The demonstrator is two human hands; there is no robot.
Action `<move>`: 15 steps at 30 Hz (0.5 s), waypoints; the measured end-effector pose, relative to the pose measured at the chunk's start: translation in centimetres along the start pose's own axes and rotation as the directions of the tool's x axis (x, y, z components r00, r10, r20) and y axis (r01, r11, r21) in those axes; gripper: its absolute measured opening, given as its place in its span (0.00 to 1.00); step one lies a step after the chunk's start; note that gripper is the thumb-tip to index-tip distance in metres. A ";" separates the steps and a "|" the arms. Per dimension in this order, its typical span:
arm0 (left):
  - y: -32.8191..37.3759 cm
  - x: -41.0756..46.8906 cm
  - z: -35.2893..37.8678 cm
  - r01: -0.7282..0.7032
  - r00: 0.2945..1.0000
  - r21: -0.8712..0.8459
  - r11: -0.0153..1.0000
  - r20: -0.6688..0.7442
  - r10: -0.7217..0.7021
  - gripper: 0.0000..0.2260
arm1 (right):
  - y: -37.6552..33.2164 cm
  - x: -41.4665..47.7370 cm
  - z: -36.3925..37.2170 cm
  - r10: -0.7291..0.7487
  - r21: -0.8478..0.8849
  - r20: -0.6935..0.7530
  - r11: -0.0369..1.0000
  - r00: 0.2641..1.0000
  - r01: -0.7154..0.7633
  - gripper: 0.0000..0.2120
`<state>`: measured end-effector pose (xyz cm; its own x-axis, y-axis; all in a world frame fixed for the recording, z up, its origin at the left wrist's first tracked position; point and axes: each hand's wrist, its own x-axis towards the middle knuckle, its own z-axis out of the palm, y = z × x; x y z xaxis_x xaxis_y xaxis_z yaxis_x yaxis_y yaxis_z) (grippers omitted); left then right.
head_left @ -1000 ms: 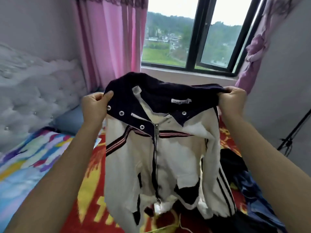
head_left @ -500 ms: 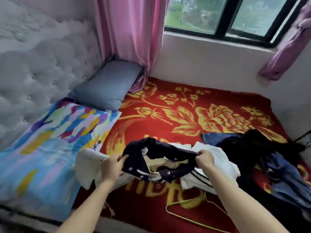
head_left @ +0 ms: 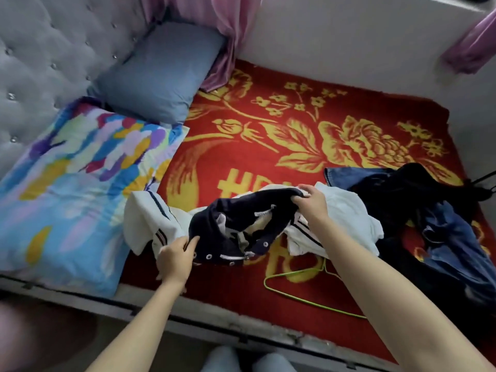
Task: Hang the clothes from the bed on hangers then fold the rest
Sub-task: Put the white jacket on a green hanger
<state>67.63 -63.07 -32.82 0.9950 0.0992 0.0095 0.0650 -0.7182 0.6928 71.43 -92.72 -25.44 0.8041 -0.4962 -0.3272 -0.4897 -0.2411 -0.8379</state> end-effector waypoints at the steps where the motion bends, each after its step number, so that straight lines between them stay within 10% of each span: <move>1: 0.1 0.7 -0.2 0.027 0.999 0.006 1.000 -0.020 -0.027 0.23 | -0.7 0.3 0.5 -0.025 0.077 0.059 0.997 0.998 0.020 0.25; 5: 0.5 1.2 0.8 0.090 0.990 0.148 0.985 0.098 -0.105 0.10 | 1.8 -0.3 1.5 -0.022 -0.019 0.143 1.000 0.989 0.025 0.31; 7: 0.1 0.7 2.0 0.140 0.948 0.335 0.932 0.227 -0.224 0.30 | 5.6 -1.7 1.3 0.050 -0.043 0.130 0.998 0.990 -0.045 0.27; 15: -2.1 -3.3 7.0 -0.334 0.817 0.628 0.703 0.564 -0.116 0.36 | 20.0 -5.4 -2.9 0.463 -0.439 -0.037 0.789 0.886 -0.430 0.25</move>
<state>64.77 -66.73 -39.31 0.8482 -0.2242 -0.4798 -0.2389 -0.9705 0.0312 56.31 -97.26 -39.21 0.4734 -0.5817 -0.6615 -0.8801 -0.3430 -0.3282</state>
